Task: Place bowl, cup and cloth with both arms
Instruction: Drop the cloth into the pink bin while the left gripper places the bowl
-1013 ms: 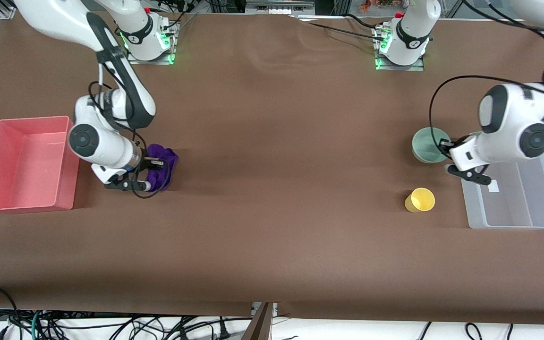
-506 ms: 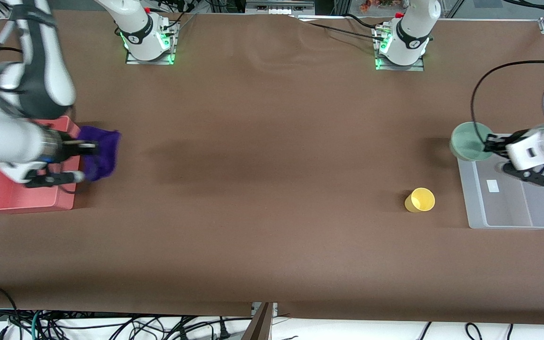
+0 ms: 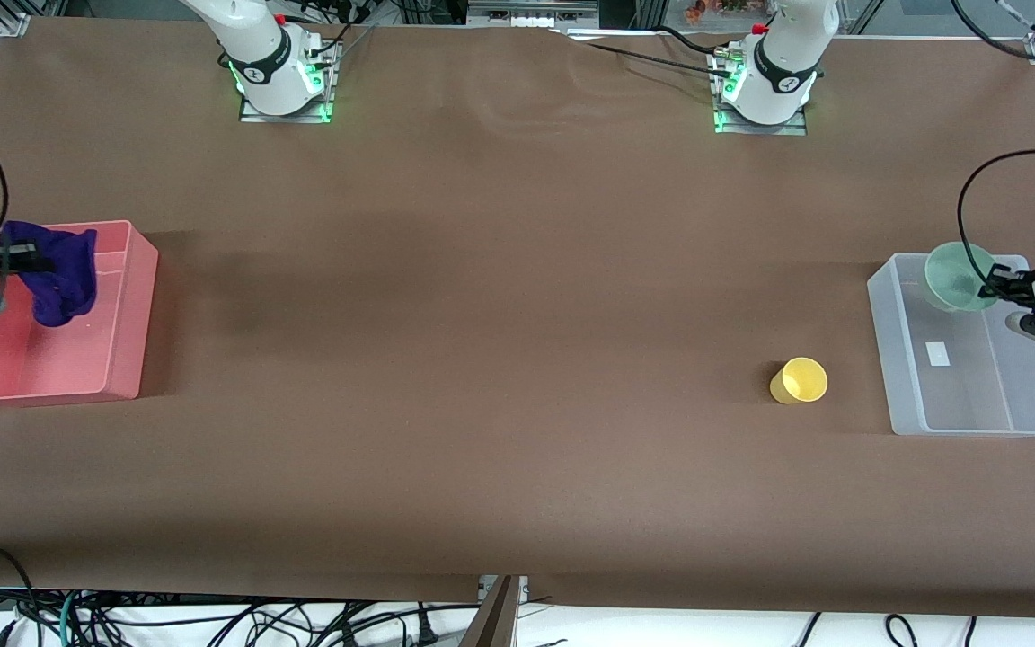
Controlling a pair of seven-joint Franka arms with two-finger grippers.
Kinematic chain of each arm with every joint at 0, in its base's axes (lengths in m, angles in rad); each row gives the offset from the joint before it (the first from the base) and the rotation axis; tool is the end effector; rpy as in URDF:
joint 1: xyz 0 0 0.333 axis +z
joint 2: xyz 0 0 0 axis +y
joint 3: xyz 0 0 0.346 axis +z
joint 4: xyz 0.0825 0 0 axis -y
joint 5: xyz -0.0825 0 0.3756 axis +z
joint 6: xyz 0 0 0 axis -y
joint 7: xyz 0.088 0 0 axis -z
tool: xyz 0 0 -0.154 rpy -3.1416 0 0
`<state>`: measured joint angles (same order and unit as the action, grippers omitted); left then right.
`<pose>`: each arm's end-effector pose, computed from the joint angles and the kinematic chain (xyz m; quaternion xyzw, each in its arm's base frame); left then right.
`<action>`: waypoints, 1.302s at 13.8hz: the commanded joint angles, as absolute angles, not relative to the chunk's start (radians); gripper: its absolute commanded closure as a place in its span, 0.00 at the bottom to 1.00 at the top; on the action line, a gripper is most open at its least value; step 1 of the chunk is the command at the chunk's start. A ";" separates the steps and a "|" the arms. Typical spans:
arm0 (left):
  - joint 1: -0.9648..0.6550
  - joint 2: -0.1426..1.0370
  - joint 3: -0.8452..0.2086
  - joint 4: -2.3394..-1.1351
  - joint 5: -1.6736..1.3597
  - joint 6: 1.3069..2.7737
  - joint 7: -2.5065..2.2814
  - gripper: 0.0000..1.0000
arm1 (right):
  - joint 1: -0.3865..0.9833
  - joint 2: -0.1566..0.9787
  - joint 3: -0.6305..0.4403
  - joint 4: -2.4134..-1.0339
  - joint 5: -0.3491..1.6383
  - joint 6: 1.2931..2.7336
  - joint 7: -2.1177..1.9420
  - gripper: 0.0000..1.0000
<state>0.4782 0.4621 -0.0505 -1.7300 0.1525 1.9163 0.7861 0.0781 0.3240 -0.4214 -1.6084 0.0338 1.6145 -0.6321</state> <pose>0.5605 0.2771 0.2833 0.9665 -0.2099 -0.1441 0.0319 0.5762 -0.1759 0.4200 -0.9785 -0.1393 0.1505 0.0239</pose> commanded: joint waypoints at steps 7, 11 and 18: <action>0.525 0.706 -0.063 -1.551 0.166 2.023 0.874 1.00 | -0.040 0.451 -0.423 -1.670 0.006 1.744 -0.796 1.00; 0.526 0.715 -0.063 -1.549 0.156 2.022 0.862 0.70 | -0.049 0.514 -0.422 -1.677 0.014 1.776 -0.798 1.00; 0.505 0.599 -0.078 -1.543 0.155 1.907 0.853 0.00 | -0.051 0.566 -0.422 -1.739 0.014 1.856 -0.802 1.00</action>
